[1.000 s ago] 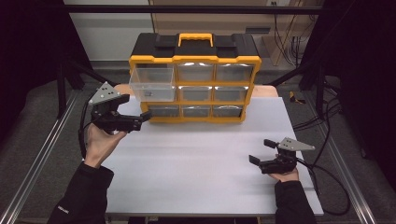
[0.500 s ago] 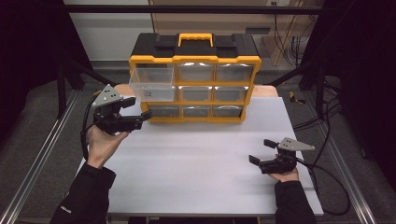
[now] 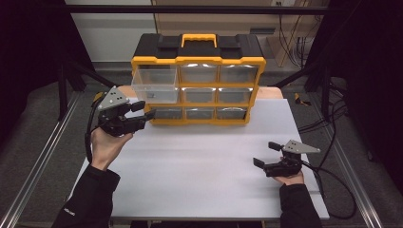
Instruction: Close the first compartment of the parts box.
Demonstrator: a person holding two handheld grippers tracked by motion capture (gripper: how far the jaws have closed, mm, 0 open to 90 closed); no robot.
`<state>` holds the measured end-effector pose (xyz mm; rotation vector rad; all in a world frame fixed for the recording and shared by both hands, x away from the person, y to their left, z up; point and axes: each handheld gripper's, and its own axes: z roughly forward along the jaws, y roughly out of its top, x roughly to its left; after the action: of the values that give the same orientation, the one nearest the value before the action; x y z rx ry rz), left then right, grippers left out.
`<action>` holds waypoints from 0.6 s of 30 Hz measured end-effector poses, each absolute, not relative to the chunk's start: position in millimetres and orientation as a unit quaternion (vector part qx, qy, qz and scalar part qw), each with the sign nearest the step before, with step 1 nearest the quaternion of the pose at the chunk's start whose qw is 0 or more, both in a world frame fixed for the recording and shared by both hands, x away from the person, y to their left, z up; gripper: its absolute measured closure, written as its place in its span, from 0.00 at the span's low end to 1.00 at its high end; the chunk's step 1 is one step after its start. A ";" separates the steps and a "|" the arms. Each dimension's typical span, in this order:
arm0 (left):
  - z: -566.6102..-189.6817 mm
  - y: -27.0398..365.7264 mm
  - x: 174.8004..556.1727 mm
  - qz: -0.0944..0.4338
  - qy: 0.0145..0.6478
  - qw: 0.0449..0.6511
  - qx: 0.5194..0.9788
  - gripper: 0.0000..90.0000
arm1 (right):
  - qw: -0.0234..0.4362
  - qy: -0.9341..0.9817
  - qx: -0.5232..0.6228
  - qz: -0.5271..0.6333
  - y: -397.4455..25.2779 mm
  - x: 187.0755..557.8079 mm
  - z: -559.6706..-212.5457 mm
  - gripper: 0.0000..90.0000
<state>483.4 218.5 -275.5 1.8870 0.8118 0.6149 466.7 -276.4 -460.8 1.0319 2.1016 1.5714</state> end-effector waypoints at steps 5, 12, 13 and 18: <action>-276.6 216.8 485.9 0.249 0.332 0.476 0.776 0.65 | 0.161 0.736 0.361 0.550 -276.6 466.6 -460.8 0.00; -274.6 215.0 487.9 0.254 0.333 0.476 0.774 0.75 | 0.162 0.735 0.361 0.552 -277.2 466.5 -460.2 0.00; -274.0 214.8 488.2 0.253 0.332 0.477 0.774 0.77 | 0.161 0.734 0.360 0.553 -277.2 466.4 -460.0 0.00; -273.0 214.7 490.6 0.255 0.334 0.473 0.775 0.85 | 0.161 0.735 0.361 0.551 -276.9 466.8 -460.5 0.00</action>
<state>490.6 214.7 -273.0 1.8963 0.8167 0.6234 466.8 -276.9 -460.5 1.0307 2.0990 1.5732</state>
